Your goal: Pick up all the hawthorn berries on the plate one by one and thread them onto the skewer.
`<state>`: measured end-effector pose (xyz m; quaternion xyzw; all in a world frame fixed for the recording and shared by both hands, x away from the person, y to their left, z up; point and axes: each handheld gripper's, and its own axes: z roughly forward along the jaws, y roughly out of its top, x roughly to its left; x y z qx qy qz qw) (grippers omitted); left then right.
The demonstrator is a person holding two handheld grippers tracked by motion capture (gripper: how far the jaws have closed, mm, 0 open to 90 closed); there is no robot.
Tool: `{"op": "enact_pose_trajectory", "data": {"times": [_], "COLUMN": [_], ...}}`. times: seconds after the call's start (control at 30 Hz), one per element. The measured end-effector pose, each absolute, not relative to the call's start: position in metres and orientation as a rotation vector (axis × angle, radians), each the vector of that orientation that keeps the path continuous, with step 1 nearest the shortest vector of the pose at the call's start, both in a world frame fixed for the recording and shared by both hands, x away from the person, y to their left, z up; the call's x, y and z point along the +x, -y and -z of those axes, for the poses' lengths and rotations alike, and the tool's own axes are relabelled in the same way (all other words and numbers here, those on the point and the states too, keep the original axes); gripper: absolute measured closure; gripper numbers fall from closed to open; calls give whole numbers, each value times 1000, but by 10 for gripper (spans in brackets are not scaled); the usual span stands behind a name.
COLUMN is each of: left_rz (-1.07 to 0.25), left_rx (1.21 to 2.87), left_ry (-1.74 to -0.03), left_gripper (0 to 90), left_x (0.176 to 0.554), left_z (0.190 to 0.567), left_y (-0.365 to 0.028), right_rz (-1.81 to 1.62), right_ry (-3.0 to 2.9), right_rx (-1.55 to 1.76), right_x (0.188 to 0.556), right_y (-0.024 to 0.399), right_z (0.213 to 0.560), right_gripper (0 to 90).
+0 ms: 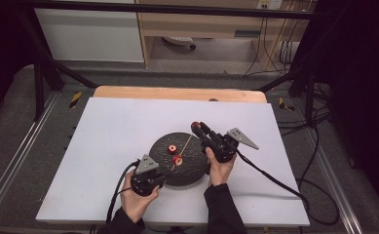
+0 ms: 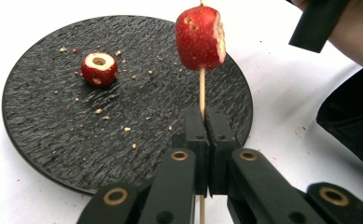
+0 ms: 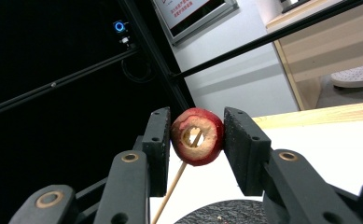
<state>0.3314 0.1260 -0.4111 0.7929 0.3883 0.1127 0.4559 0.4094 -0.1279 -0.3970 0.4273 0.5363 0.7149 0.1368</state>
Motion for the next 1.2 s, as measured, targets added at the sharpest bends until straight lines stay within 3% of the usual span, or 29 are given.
{"op": "enact_pose_trajectory", "data": {"times": [0.53, 1.2], "left_rz": [-281, -305], "left_rx": [1909, 1907], "left_ry": [-985, -955], "left_gripper": [890, 890], "left_x": [326, 350], "left_z": [407, 396], "left_y": [-123, -112], "right_rz": [-2113, -2084], "right_ry": [-1552, -1722], "right_rx": [1291, 1268], "right_x": [407, 392], "right_y": [122, 116], "right_z": [401, 410], "right_gripper": [638, 635]}}
